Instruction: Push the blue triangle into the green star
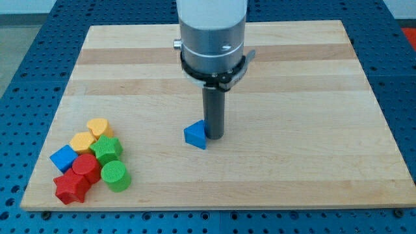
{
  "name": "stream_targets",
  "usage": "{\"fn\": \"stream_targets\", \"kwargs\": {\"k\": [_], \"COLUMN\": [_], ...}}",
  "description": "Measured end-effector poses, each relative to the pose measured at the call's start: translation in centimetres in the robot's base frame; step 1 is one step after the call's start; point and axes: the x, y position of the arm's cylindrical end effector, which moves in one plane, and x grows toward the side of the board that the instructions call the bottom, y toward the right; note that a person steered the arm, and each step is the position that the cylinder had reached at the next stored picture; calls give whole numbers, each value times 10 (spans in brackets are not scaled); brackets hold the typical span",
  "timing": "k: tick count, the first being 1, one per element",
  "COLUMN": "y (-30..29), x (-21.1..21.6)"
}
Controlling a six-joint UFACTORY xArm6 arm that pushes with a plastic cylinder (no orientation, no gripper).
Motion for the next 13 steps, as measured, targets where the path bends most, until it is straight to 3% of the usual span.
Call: {"fn": "stream_targets", "kwargs": {"k": [2,5,6,7,8,9,13], "y": [21,-69,-71,-14,-12,-34,-85], "x": [14,16,22,23,-25,-29,53]}}
